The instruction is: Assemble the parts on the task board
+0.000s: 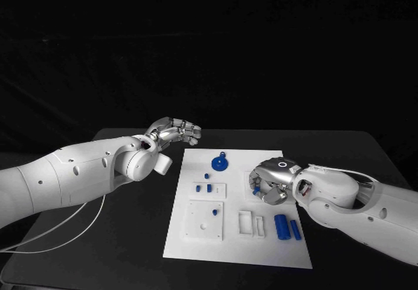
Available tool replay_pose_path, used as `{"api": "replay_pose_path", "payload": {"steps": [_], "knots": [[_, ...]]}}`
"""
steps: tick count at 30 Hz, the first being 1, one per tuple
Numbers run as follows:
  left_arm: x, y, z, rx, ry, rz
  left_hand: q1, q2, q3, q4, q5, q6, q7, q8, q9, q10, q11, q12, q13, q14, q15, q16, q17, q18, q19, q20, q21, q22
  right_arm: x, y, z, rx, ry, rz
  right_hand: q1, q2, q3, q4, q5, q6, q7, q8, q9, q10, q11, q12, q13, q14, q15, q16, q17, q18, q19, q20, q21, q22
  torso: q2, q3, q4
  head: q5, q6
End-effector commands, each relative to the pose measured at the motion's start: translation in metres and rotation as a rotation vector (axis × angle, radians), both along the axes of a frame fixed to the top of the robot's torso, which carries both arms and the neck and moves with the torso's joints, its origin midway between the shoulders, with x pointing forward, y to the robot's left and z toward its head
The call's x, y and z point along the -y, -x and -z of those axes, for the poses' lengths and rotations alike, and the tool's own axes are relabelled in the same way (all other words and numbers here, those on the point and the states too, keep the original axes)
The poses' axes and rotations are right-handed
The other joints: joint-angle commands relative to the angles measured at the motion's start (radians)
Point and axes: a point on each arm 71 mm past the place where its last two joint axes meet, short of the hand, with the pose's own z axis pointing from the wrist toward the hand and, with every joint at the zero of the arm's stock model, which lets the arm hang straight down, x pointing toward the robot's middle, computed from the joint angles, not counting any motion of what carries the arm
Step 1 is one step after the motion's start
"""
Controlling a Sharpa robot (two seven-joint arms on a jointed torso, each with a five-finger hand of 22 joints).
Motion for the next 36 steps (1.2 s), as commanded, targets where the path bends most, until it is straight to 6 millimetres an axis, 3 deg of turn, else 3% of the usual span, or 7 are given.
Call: {"api": "replay_pose_path", "payload": {"steps": [1, 21, 30, 36], "knots": [[0.002, 0.0, -0.001, 0.002, 0.012, 0.015, -0.009, -0.001, -0.001, 0.006, 0.004, -0.006, -0.002, 0.003, -0.001, -0.006, -0.003, 0.0, -0.002, 0.004, 0.002, -0.006, 0.002, -0.003, 0.0, 0.003, -0.005, 0.002, -0.002, 0.002, -0.001, 0.032, 0.003, -0.006, 0.001, 0.013, 0.008, -0.001, -0.004, 0.009, -0.001, 0.006, 0.007, 0.047, 0.001, 0.008, 0.005, -0.001, -0.013, 0.006, -0.001, 0.087, 0.0, -0.008, 0.007, 0.018, 0.0, 0.0, -0.0001, 0.001, -0.001], [0.002, -0.001, 0.0, 0.003, 0.011, 0.012, -0.009, 0.0, -0.001, 0.007, 0.004, -0.006, -0.002, 0.003, -0.001, -0.006, -0.003, 0.0, -0.002, 0.004, 0.002, -0.007, 0.004, -0.003, 0.0, 0.003, -0.006, 0.002, -0.005, 0.007, -0.021, 0.087, -0.084, -0.018, 0.0, 0.004, 0.027, -0.003, -0.004, 0.019, -0.005, 0.011, 0.011, 0.057, -0.004, 0.012, 0.011, 0.004, -0.018, 0.005, -0.002, 0.087, 0.008, -0.013, 0.009, 0.017, -0.001, -0.0003, 0.0002, 0.009, 0.001], [0.003, -0.002, 0.0, 0.004, 0.011, 0.013, -0.009, 0.0, -0.001, 0.007, 0.004, -0.006, -0.002, 0.004, -0.001, -0.006, -0.003, 0.0, -0.002, 0.004, 0.002, -0.008, 0.005, -0.003, 0.0, 0.003, -0.006, 0.003, -0.035, 0.023, -0.03, 0.051, -0.172, -0.091, 0.0, 0.004, 0.029, -0.002, -0.004, 0.019, -0.006, 0.011, 0.012, 0.057, -0.004, 0.012, 0.012, 0.005, -0.018, 0.005, -0.003, 0.087, 0.009, -0.013, 0.009, 0.016, 0.0, -0.0001, -0.0004, 0.017, 0.0], [0.004, -0.003, 0.0, 0.005, 0.011, 0.012, -0.009, 0.0, -0.001, 0.007, 0.004, -0.006, -0.002, 0.004, -0.001, -0.006, -0.003, 0.0, -0.001, 0.004, 0.002, -0.009, 0.006, -0.003, 0.0, 0.003, -0.006, 0.003, -0.071, 0.035, -0.032, 0.05, -0.203, -0.175, 0.0, 0.005, 0.03, -0.002, -0.004, 0.018, -0.005, 0.011, 0.012, 0.056, -0.004, 0.011, 0.012, 0.005, -0.017, 0.004, -0.003, 0.087, 0.009, -0.014, 0.009, 0.016, -0.001, -0.0008, -0.0004, 0.031, -0.004]]}}
